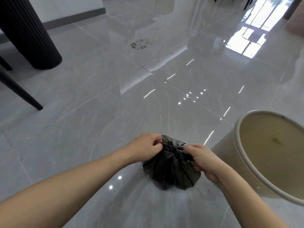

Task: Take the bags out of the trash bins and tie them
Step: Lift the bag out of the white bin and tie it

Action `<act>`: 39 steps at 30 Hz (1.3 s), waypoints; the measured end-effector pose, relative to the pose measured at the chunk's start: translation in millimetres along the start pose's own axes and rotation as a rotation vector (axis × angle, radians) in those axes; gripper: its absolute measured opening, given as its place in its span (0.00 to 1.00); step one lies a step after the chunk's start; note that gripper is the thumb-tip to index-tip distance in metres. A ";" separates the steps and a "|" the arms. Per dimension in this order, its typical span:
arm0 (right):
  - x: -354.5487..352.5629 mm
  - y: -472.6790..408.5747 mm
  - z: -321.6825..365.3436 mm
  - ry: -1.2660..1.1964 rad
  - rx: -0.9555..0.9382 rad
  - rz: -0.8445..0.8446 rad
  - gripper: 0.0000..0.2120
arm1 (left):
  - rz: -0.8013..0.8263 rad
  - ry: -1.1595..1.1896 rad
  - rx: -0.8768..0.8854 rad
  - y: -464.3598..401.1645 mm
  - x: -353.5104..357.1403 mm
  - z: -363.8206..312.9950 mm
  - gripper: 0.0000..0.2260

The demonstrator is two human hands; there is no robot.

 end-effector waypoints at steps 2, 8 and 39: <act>0.1 -0.1 -1.2 -0.046 0.041 0.044 0.14 | -0.012 -0.001 -0.007 -1.1 -3.1 -0.3 0.09; -1.9 -5.3 -10.4 -0.234 0.141 0.124 0.06 | -0.020 -0.081 0.020 0.8 -3.2 0.6 0.08; -20.4 -13.9 11.3 0.218 -0.329 -0.345 0.06 | 0.154 0.286 -0.061 -4.3 -15.3 -6.8 0.18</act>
Point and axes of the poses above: each hand's wrist, its own y-axis away from the middle knuckle, its own x-axis out of the palm, z = x × y, the point moved 5 cm from there along -y, towards the middle knuckle, and after that the axes turned 11 degrees about -y, right-handed, at the moved point
